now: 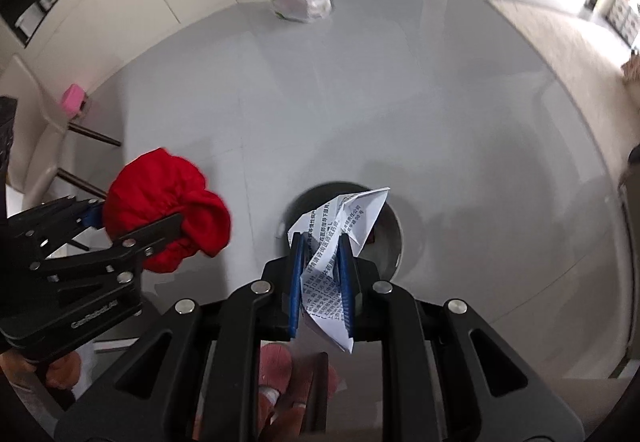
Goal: Collect trash
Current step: 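Carry the red cloth and white paper with both tools to the bin, then open both tools over the bin to drop the cloth and paper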
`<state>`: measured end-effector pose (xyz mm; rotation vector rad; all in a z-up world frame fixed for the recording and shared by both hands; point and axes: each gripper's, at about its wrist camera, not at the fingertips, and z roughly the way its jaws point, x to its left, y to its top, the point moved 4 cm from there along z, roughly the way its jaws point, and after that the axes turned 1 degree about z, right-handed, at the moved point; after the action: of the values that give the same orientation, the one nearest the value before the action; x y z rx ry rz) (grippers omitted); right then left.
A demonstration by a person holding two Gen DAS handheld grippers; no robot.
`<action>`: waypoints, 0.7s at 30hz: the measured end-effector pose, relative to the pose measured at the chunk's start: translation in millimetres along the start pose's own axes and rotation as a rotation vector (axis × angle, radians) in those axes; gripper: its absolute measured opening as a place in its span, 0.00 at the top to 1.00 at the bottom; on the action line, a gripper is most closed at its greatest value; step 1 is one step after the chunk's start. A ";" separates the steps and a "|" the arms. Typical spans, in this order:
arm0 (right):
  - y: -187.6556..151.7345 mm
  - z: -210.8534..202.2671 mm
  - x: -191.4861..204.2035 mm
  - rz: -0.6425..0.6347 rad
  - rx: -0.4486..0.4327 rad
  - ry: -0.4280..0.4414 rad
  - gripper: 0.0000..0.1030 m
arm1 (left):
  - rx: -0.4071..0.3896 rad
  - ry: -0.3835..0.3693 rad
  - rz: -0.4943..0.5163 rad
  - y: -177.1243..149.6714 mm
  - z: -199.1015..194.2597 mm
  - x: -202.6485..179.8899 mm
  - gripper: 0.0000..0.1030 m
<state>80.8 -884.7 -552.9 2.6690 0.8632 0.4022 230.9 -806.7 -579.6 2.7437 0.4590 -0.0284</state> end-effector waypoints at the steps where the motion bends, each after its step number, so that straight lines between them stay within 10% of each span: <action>1: -1.2 18.5 -4.1 0.005 0.009 0.000 0.84 | 0.004 -0.005 0.011 1.5 18.1 1.4 0.54; 9: -10.5 82.1 -30.0 0.027 0.043 -0.023 0.63 | 0.055 -0.023 0.055 7.2 101.3 -4.9 0.44; 21: 6.6 36.7 -26.6 0.041 0.035 -0.060 0.62 | 0.056 -0.084 0.074 14.8 59.4 -19.2 0.27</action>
<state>76.5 -913.1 -588.5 2.7200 0.8069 0.3169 219.8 -846.6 -628.6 2.7992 0.3387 -0.1387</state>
